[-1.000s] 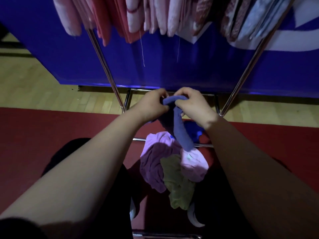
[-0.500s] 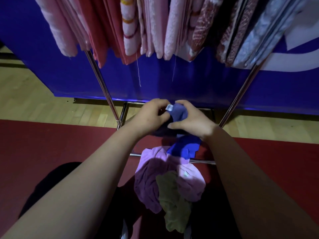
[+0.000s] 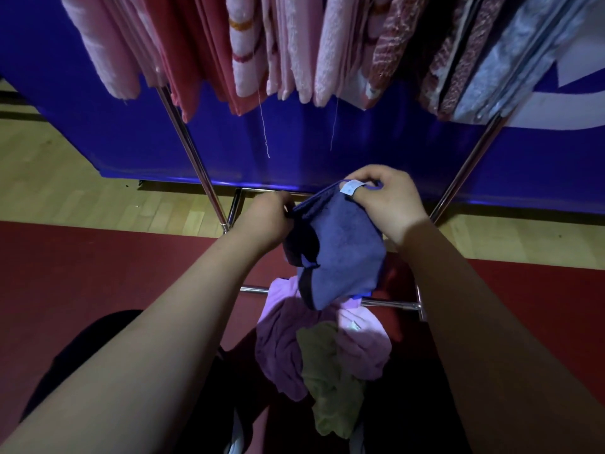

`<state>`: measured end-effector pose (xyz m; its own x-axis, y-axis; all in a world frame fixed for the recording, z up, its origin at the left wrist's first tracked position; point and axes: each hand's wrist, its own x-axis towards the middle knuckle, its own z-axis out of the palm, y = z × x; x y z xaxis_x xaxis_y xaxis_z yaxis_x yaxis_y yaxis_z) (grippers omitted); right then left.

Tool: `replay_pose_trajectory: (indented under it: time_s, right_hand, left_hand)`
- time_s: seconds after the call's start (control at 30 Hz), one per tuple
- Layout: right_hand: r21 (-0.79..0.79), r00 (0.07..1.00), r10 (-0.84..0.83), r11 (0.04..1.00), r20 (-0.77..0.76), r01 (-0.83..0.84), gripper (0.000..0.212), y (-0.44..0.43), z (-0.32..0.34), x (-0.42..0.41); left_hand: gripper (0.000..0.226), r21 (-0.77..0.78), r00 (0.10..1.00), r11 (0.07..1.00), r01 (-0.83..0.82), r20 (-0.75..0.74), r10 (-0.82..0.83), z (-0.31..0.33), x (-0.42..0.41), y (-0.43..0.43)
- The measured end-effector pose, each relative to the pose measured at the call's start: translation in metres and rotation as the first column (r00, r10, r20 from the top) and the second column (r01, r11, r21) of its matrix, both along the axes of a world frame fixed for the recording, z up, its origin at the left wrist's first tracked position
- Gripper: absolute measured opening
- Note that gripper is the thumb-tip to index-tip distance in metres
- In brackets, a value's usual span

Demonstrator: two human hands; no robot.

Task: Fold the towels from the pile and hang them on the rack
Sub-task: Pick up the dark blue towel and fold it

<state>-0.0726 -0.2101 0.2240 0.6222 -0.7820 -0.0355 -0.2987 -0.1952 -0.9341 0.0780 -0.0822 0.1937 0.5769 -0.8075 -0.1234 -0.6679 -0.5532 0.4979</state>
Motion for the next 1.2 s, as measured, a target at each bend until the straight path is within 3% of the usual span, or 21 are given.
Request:
replay_pose_trajectory:
  time_s: [0.3,0.4,0.5,0.67,0.83,1.03,1.1,1.2]
  right_hand:
    - [-0.120,0.988,-0.123,0.986,-0.091,0.112,0.011,-0.006,-0.018,0.002]
    - [-0.167,0.993,-0.076,0.984,-0.090,0.060,0.021,0.003,-0.025,0.008]
    - [-0.238,0.992,0.008,0.970,-0.125,-0.038,0.019,0.014,-0.028,0.014]
    - [-0.236,0.985,0.106,0.962,-0.135,-0.136,0.007,0.021,-0.024,0.019]
    - [-0.255,0.961,0.156,0.943,-0.229,-0.214,0.029,0.016,-0.025,0.017]
    - [-0.340,0.979,0.042,0.934,-0.201,-0.110,0.024,0.009,-0.020,0.008]
    - [-0.351,0.981,0.011,0.933,-0.196,-0.080,0.026,0.010,-0.018,0.009]
    - [-0.309,0.969,0.098,0.936,-0.225,-0.166,0.032,0.021,-0.018,0.015]
  left_hand:
    - [0.025,-0.189,0.989,0.972,-0.140,0.025,0.148,0.006,0.002,-0.003]
    - [0.026,-0.216,0.959,0.938,-0.273,-0.142,0.246,0.010,-0.005,-0.008]
    - [0.027,-0.232,0.910,0.915,-0.331,-0.334,0.245,0.008,-0.010,-0.013]
    - [0.022,-0.190,0.884,0.943,-0.273,-0.436,0.168,0.009,-0.018,-0.011]
    - [0.022,-0.211,0.842,0.939,-0.271,-0.525,0.125,0.017,-0.021,-0.009]
    - [0.010,-0.176,0.932,0.977,-0.122,-0.358,0.052,0.020,-0.018,-0.007]
    - [0.012,-0.160,0.914,0.980,-0.117,-0.402,0.044,0.021,-0.021,-0.006]
    - [0.013,-0.149,0.905,0.975,-0.163,-0.416,0.088,0.021,-0.024,-0.009]
